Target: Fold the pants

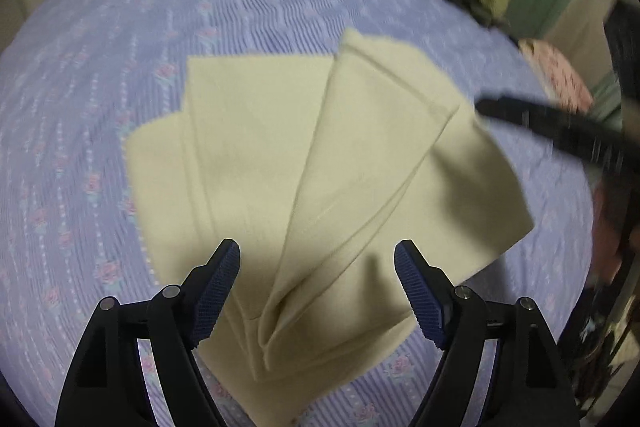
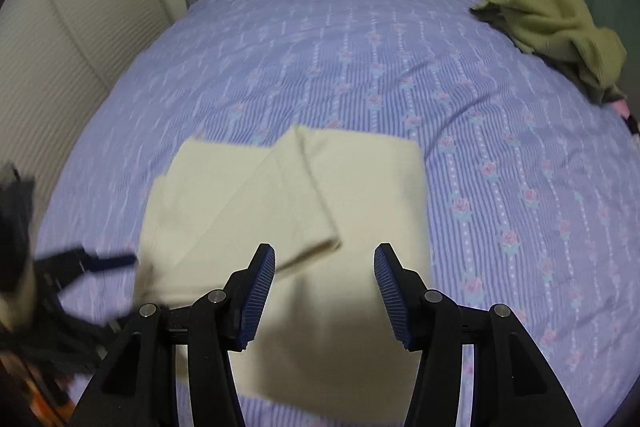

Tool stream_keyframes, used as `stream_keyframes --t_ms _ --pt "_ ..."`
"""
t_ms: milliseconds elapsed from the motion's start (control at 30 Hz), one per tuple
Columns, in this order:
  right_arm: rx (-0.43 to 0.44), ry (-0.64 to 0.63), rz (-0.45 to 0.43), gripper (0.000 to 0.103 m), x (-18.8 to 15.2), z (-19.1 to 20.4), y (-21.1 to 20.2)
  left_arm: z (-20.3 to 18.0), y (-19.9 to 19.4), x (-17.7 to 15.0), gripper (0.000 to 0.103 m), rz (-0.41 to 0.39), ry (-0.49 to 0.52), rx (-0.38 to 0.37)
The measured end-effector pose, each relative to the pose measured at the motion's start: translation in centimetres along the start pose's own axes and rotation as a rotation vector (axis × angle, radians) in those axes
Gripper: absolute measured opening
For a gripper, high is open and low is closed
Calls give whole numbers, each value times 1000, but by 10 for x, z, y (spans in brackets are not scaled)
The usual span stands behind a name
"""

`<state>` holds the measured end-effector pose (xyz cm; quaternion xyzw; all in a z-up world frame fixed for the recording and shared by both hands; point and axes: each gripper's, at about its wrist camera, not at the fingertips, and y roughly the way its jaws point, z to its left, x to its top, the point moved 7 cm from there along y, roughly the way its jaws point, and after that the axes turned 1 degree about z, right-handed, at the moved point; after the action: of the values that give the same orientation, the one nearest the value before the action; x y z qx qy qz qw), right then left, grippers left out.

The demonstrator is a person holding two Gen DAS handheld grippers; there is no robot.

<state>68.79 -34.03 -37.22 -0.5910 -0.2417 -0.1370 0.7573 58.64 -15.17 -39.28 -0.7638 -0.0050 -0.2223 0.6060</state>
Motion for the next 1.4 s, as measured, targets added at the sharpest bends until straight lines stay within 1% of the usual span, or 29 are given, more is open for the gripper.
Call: stream_keyframes --t_ms 67,133,200,233,267,300,333,400,467,533,567,633,700,733,767,833,867,933,967,1000,1033,1067,1100,1167,1233,1267,1333,1367,1400 --pt "23 23 -8 53 6 1 11 1 6 -5 79 14 17 37" --pt "44 39 4 53 5 2 25 3 10 -11 79 28 24 77" --pt "59 47 43 53 1 10 42 8 12 -19 80 30 12 93" --pt "72 49 54 48 0 12 48 12 12 -24 82 27 -12 100" --pt "91 47 60 29 4 13 53 17 11 -27 82 25 -36 101" --pt "96 47 75 18 5 16 57 25 10 -30 82 23 -77 96" --pt "124 65 70 15 10 19 57 32 10 -32 82 23 -116 84" --pt "204 108 32 15 33 30 53 45 8 -43 80 18 -238 15" --pt "246 88 5 14 60 48 54 55 7 -52 77 10 -319 -44" --pt "267 0 -12 14 91 81 63 60 5 -58 75 -13 -375 -83" --pt "268 -28 -10 14 97 92 68 62 4 -61 74 -27 -411 -103" --pt "312 -111 29 15 109 126 89 66 5 -67 70 -35 -476 -135" --pt "317 -171 80 19 111 152 103 72 5 -72 68 -49 -529 -163" --pt "316 -196 92 35 110 161 104 75 5 -73 66 -54 -547 -173" --pt "308 -214 89 47 109 165 102 78 4 -75 64 -60 -571 -193" --pt "266 -256 47 49 102 170 87 86 1 -80 59 -63 -601 -220" --pt "251 -272 34 49 95 168 78 89 0 -80 59 -66 -620 -243" --pt "192 -259 27 49 77 153 64 102 -4 -84 59 -67 -653 -281" --pt "158 -246 11 49 63 140 53 107 -6 -80 59 -78 -662 -301" --pt "134 -233 0 49 54 130 47 114 -6 -78 59 -80 -656 -306" --pt "90 -204 -10 49 39 113 38 119 -6 -73 59 -78 -641 -297" --pt "56 -179 -6 49 24 98 30 123 -8 -64 59 -87 -617 -284" --pt "43 -161 4 49 17 86 29 126 -11 -53 59 -105 -584 -270" --pt "36 -110 41 49 -9 68 25 128 -13 -32 59 -123 -518 -246" --pt "26 -91 67 49 -24 62 30 129 -9 -13 59 -120 -436 -220" --pt "23 -82 75 49 -30 60 31 130 -4 -4 59 -101 -397 -189" --pt "28 -64 92 49 -36 59 35 128 6 -1 59 -67 -371 -172" --pt "36 -56 96 49 -37 60 37 125 9 0 57 -50 -364 -167" --pt "38 -52 97 49 -37 63 41 119 6 0 42 -46 -355 -180"
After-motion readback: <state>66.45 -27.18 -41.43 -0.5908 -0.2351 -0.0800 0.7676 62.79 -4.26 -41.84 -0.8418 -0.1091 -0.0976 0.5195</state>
